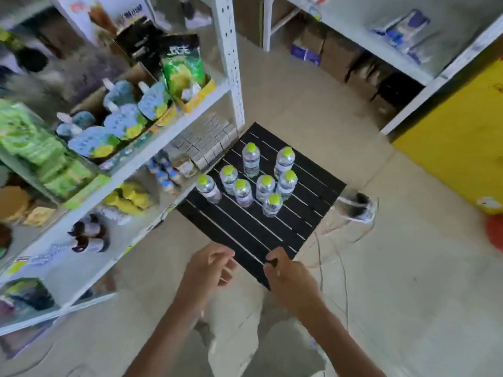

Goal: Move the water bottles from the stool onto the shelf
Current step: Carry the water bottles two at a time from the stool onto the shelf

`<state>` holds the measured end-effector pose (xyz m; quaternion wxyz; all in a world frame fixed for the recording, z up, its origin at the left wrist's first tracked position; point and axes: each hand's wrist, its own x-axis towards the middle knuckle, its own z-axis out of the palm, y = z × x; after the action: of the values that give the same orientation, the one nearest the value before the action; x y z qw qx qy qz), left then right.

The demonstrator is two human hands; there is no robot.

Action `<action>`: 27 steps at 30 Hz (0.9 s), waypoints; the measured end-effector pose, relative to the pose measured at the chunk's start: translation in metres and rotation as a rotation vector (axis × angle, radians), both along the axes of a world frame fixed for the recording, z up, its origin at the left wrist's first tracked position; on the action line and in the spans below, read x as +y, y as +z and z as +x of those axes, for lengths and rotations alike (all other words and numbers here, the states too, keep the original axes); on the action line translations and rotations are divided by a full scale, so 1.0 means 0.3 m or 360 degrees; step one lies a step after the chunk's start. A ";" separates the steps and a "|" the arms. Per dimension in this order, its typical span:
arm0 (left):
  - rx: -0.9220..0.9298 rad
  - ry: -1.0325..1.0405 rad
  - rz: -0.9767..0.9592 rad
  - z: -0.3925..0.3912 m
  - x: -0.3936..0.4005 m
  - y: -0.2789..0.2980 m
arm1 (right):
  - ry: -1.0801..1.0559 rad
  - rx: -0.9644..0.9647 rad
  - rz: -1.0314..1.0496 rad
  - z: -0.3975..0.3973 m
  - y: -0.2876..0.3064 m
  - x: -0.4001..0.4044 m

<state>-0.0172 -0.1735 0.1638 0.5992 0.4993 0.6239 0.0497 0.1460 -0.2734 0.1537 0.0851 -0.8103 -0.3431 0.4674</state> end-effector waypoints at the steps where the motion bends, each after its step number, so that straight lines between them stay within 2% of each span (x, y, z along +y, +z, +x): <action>1: 0.0017 0.0032 0.0041 0.050 0.018 -0.033 | 0.0023 -0.0062 0.0017 0.050 -0.028 0.009; 4: 0.0105 0.0149 0.0322 0.154 0.116 -0.115 | 0.0056 -0.0192 0.0089 0.161 -0.125 0.064; 10: 0.0605 0.0075 0.1048 0.187 0.421 -0.365 | 0.0130 -0.0543 0.0485 0.259 -0.313 0.263; 12: 0.0791 -0.0056 0.1258 0.168 0.536 -0.464 | 0.0164 -0.0709 0.0534 0.274 -0.388 0.323; 15: 0.1054 -0.0262 0.1322 0.157 0.671 -0.563 | 0.0278 -0.0981 0.0518 0.277 -0.501 0.403; 18: 0.1252 -0.0707 0.1413 0.158 0.757 -0.642 | 0.0423 -0.1162 0.0420 0.267 -0.589 0.440; 22: 0.1300 -0.1042 0.1688 0.127 0.798 -0.730 | 0.0426 -0.1208 0.0469 0.284 -0.668 0.448; 27: 0.1261 -0.1206 0.2059 0.079 0.785 -0.780 | 0.0331 -0.1393 0.0915 0.305 -0.720 0.443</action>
<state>0.0065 0.0620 -0.0702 -0.0912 0.8996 0.4269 0.0141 0.2374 -0.1404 -0.0623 0.1058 -0.8352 -0.5392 -0.0213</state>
